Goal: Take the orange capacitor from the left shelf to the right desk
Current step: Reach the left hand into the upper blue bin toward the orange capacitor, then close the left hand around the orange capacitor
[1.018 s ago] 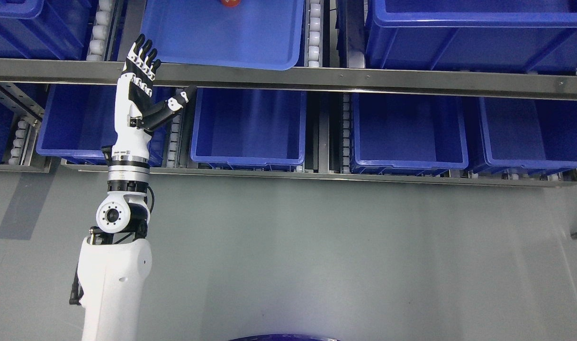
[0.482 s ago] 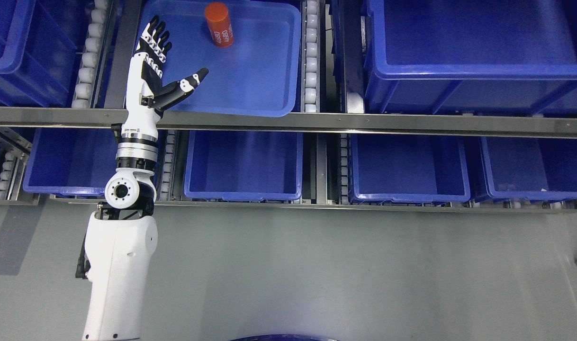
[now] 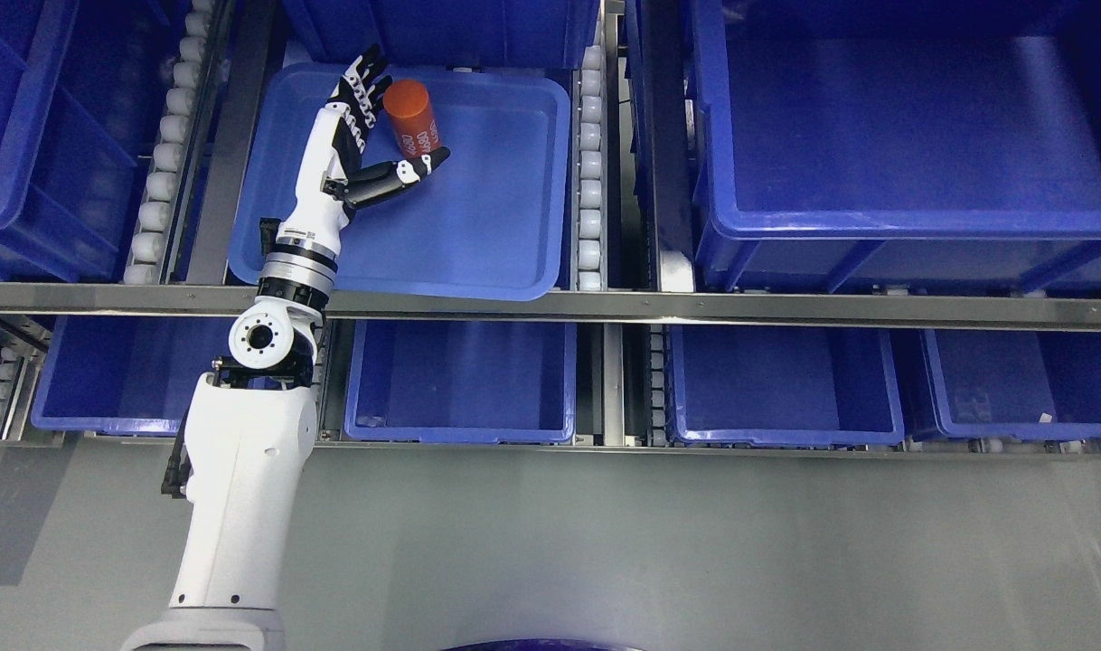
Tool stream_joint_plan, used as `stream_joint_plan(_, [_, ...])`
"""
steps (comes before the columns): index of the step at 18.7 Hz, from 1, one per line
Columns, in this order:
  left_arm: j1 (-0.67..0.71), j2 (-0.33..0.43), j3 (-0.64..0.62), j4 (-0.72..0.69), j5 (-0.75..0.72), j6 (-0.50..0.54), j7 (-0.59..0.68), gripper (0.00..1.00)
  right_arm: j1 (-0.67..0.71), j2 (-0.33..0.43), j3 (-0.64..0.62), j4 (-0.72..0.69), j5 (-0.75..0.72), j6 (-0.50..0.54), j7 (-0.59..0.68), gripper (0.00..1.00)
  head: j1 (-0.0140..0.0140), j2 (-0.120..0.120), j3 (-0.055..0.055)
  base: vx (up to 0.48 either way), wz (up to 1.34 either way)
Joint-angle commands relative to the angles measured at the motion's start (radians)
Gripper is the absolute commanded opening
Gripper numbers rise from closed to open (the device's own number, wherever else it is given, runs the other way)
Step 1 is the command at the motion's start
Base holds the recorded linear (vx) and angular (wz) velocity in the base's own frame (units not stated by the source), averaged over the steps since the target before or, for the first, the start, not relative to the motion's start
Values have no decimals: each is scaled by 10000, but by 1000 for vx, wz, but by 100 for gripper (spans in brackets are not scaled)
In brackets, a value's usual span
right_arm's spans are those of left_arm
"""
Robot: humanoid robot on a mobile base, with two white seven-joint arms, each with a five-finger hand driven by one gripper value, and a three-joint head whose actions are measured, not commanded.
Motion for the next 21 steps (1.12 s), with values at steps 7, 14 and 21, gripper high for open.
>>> stream_joint_plan(7, [-90, 174, -50, 1272, -372, -688, -152, 62, 339, -175, -107, -230, 0, 22, -36, 100, 0, 0, 0, 110, 3])
stream_joint_plan(14, [33, 174, 149, 1272, -326, -1562, -152, 17, 339, -175, -108, -230, 0, 22, -51, 100, 0, 0, 0, 3, 3])
stream_joint_plan(21, [171, 174, 150, 51, 852, -2438, -152, 0, 339, -175, -107, -230, 0, 22, -51, 100, 0, 0, 0, 0, -5])
